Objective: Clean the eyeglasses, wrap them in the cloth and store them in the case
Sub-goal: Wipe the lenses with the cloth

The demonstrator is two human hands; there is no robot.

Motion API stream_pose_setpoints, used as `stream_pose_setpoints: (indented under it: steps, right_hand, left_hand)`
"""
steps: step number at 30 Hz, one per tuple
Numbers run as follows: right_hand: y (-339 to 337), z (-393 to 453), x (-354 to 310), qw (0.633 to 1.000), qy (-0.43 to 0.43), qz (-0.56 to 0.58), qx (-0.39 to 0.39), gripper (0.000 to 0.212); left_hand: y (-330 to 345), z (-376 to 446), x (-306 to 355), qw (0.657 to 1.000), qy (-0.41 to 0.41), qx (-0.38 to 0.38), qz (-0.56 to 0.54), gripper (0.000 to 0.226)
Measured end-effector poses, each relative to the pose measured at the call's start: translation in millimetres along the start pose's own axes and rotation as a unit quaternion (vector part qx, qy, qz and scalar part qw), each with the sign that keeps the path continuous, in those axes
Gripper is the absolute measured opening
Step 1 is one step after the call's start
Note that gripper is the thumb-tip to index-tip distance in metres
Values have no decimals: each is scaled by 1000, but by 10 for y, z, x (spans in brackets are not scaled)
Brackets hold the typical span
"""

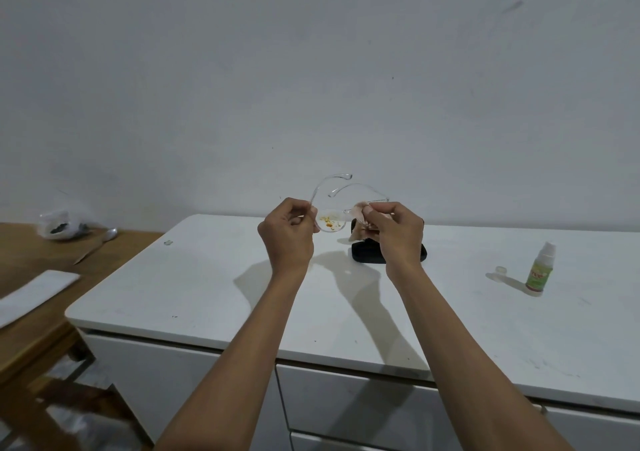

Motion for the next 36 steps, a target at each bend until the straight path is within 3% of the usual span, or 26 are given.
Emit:
stream_pose_setpoints:
  steps: [4, 8, 12, 18, 27, 32, 36]
  right_hand:
    - [45, -75, 81, 1000, -13, 7, 9, 2]
    - [83, -203, 148, 995, 7, 89, 43, 1]
    - [231, -318, 224, 990, 47, 133, 19, 3]
    - [503, -398, 221, 991, 38, 126, 7, 12]
    - [670, -345, 222, 990, 12, 87, 113, 18]
    - [684, -316, 205, 993, 41, 104, 34, 11]
    - [573, -312, 158, 996, 46, 30, -71, 1]
  left_hand:
    - [-18, 33, -20, 1000, -12, 7, 6, 14]
    - [-42, 46, -27, 1000, -14, 22, 10, 13]
    - [-32, 11, -19, 999, -11, 30, 13, 13]
    - [8, -78, 10, 1000, 6, 18, 7, 9]
    - [49, -184, 78, 999, 39, -12, -14, 6]
    - [18, -157, 82, 999, 38, -5, -15, 6]
    - [-89, -113, 18, 1000, 28, -4, -5, 12]
Point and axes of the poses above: each hand's wrist, its own z-axis towards the middle knuckle, its own y-axis out of the palm, x = y × z, the point moved 2 cm from there along z, towards the middle knuckle, and after that the axes turned 5 degrees about -x, right-handed, at the moved point
